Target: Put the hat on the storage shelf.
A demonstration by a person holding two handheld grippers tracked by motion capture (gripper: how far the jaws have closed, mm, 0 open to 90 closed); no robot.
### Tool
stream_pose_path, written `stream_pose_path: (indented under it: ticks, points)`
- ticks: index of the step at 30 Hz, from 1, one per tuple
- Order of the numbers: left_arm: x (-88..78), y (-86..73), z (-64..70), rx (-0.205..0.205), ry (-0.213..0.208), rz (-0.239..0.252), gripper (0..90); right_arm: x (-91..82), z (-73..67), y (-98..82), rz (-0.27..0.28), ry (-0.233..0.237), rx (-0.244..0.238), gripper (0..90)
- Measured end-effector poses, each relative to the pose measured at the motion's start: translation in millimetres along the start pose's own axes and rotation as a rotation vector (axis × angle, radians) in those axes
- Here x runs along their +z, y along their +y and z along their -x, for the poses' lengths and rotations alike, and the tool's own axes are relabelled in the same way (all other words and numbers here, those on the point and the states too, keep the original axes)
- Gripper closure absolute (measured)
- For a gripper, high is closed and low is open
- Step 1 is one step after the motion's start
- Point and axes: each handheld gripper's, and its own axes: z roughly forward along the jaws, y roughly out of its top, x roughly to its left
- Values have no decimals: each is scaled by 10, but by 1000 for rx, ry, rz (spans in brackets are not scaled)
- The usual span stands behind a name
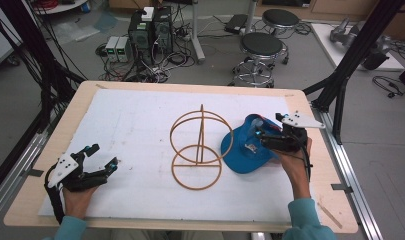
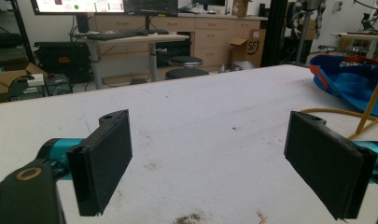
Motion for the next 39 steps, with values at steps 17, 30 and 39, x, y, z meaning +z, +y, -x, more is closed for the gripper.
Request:
stream_pose_path:
  ticks: [17, 30, 39]
  points:
    - [-4, -1, 1, 7, -6, 3, 152, 246, 296, 24, -141, -20, 49, 143]
    - [-7, -3, -1, 5, -14, 8, 152, 354, 392, -96, -273, -22, 30, 219]
    - [-7, -3, -1, 7, -17, 9, 152, 400, 462, -230, -404, -71, 26, 340]
